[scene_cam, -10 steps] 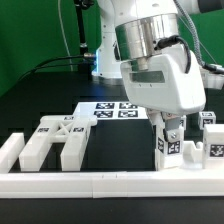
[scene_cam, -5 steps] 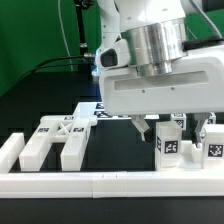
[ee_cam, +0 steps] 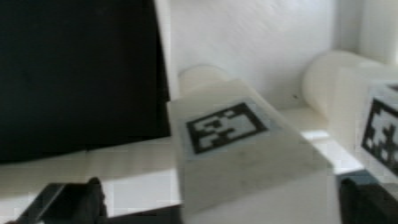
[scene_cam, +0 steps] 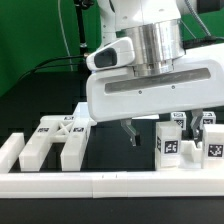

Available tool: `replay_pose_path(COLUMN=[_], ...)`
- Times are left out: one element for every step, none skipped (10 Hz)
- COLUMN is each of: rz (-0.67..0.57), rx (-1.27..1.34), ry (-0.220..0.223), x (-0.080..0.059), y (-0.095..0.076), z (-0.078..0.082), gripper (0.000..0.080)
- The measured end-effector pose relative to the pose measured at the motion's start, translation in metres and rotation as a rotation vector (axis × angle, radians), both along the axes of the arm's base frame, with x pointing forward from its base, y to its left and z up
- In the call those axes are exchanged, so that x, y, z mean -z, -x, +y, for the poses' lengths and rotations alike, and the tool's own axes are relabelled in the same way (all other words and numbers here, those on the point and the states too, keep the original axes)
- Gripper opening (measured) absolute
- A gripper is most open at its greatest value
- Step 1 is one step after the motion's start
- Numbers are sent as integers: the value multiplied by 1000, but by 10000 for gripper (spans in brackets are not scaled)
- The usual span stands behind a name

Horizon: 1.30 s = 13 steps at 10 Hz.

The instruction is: Assemble chair

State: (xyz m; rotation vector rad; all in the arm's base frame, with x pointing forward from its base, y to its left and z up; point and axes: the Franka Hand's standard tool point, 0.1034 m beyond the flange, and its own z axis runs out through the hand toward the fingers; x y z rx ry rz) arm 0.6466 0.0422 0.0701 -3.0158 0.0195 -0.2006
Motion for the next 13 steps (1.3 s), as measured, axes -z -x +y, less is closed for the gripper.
replay_pose_path(rz=[3,4,5,11,19,24,34,43,48,69,89,104,127], rx=[21,30,33,88,154,199,281,406,531,740,939,1115,1251], ry=[-3,-3,-4,-13,-22,-29,-44,-69,-87,-108,-130,-159,-198], x=[0,0,0,0,0,0,0,0,0,1,1,2,2], y=[0,0,0,0,0,0,0,-1,-2,-1,0,1,2], z=[0,0,0,0,1,1,1,1,1,1,2,2,3], gripper=[648,621,621,442,282,282,285,285,285,285,285,285,286])
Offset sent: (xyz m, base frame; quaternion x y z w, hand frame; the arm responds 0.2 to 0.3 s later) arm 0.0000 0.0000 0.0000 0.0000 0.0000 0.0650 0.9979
